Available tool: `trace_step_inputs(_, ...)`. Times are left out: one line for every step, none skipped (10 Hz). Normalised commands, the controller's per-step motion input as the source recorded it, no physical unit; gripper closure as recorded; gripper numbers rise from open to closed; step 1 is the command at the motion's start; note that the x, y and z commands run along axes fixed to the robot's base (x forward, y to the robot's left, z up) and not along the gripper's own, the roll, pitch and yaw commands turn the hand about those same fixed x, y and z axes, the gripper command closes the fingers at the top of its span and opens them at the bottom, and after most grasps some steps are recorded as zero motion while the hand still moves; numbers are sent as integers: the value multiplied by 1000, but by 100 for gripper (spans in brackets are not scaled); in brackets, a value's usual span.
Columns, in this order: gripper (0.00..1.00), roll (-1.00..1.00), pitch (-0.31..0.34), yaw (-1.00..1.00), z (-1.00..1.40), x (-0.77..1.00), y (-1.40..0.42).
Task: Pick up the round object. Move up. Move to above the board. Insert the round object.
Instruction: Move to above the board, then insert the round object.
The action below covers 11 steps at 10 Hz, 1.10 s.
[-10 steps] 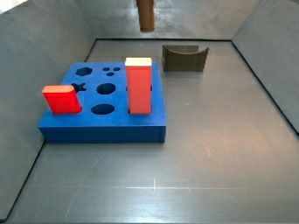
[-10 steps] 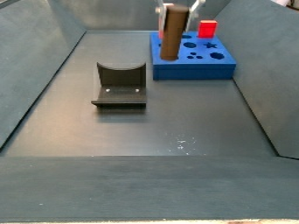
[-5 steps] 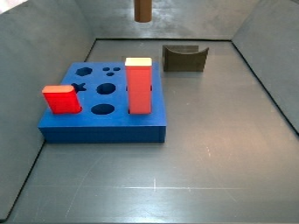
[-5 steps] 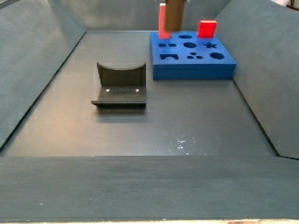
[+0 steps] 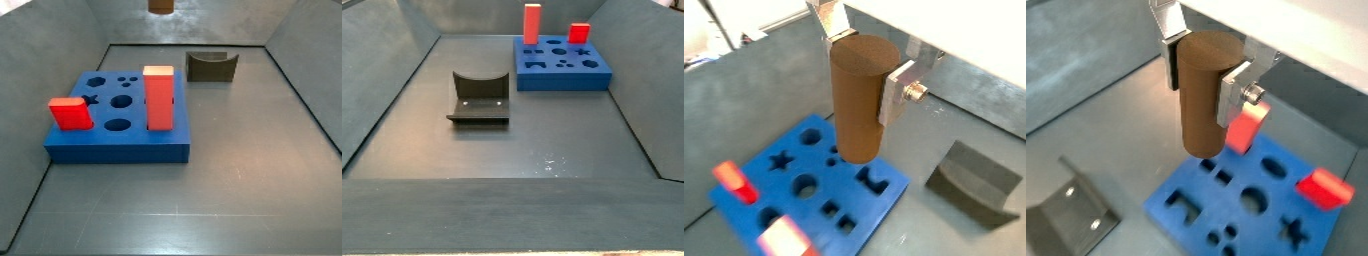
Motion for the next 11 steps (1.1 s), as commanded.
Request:
trace_step_inputs(100, 1, 82, 10, 533, 25, -1000)
trace_step_inputs(100, -1, 92, 15, 540, 31, -1000)
trace_step_inputs(100, 10, 98, 5, 491, 38, -906)
trace_step_inputs(100, 0, 132, 10, 290, 50, -543)
trace_step_inputs(100, 0, 154, 7, 172, 58, -324)
trace_step_inputs(100, 209, 0, 0, -111, 0, 103)
trace_step_inputs(100, 197, 0, 0, -91, 0, 103)
trace_step_inputs(100, 171, 0, 0, -114, 0, 100)
trace_step_inputs(100, 80, -89, 0, -369, -9, 129)
trace_step_inputs(100, 26, -9, 0, -537, 0, 129)
trace_step_inputs(100, 23, 0, -17, -957, 0, 94)
